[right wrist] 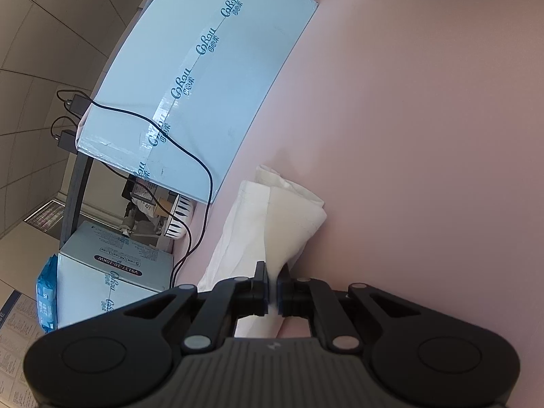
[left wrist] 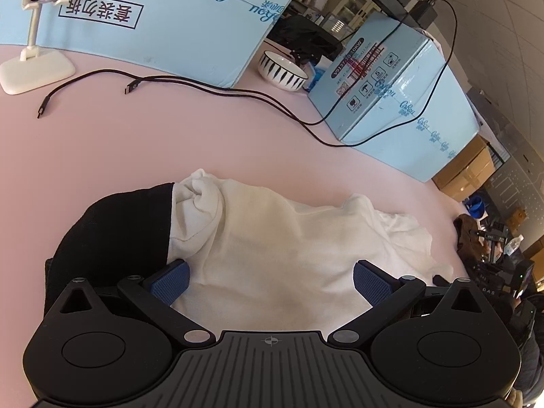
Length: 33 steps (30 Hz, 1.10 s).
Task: Fold clothes
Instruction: 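Lift the shirt corner with the right gripper and fold it over the bundle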
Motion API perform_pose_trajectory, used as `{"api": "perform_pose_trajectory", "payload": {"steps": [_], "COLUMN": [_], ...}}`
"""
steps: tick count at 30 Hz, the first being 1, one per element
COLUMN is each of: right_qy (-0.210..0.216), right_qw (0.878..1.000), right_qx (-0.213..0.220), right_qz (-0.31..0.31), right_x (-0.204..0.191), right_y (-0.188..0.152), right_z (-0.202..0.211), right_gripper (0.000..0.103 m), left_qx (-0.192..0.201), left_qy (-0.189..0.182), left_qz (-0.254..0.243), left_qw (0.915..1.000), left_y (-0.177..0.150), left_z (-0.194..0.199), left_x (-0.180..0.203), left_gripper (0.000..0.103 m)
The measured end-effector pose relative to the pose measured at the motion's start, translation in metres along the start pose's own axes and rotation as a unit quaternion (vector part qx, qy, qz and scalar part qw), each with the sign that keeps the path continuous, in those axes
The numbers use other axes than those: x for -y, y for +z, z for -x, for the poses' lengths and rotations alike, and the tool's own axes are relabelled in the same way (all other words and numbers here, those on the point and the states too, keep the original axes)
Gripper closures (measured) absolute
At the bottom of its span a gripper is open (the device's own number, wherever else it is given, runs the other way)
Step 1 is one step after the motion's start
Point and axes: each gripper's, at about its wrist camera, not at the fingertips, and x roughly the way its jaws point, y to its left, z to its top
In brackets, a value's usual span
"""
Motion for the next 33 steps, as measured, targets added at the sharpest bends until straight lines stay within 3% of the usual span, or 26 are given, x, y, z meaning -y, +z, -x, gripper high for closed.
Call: {"api": "perform_pose_trajectory", "payload": {"steps": [4, 7, 11, 13, 16, 19, 23, 26, 30, 33], "right_qy": [0.002, -0.002, -0.008, -0.004, 0.03, 0.089, 0.17, 0.2, 0.214, 0.213], "right_qw": [1.0, 1.0, 1.0, 0.999, 0.984, 0.944, 0.868, 0.822, 0.773, 0.745], "right_qx": [0.0, -0.001, 0.014, 0.033, 0.059, 0.045, -0.03, -0.106, -0.169, -0.2], "right_qz": [-0.009, -0.011, -0.004, 0.042, 0.163, 0.315, 0.466, 0.524, 0.573, 0.6], "right_x": [0.001, 0.0, -0.016, -0.039, -0.102, -0.179, -0.248, -0.26, -0.252, -0.238], "right_y": [0.001, 0.002, 0.003, 0.001, -0.01, -0.043, -0.122, -0.179, -0.232, -0.265], "right_z": [0.0, 0.0, -0.003, -0.004, -0.009, -0.019, -0.039, -0.055, -0.067, -0.067], "right_gripper": [0.099, 0.098, 0.098, 0.098, 0.098, 0.098, 0.098, 0.098, 0.098, 0.098], "left_qx": [-0.002, 0.011, 0.053, 0.065, 0.073, 0.089, 0.106, 0.122, 0.137, 0.141], "left_qy": [-0.029, -0.034, 0.018, 0.022, 0.014, 0.022, 0.032, 0.048, 0.067, 0.071], "left_qz": [0.067, 0.085, 0.077, 0.078, 0.083, 0.092, 0.115, 0.13, 0.14, 0.153], "left_qw": [0.9973, 0.9958, 0.9955, 0.9946, 0.9938, 0.9916, 0.9871, 0.9828, 0.9784, 0.9756], "left_y": [-0.002, -0.007, -0.015, -0.017, -0.02, -0.022, -0.027, -0.032, -0.039, -0.043], "left_z": [0.014, 0.032, 0.059, 0.068, 0.081, 0.092, 0.108, 0.122, 0.139, 0.144], "left_x": [-0.017, -0.027, -0.032, -0.035, -0.04, -0.046, -0.062, -0.074, -0.088, -0.098], "left_gripper": [0.0, 0.0, 0.0, 0.0, 0.0, 0.0, 0.0, 0.0, 0.0, 0.0]}}
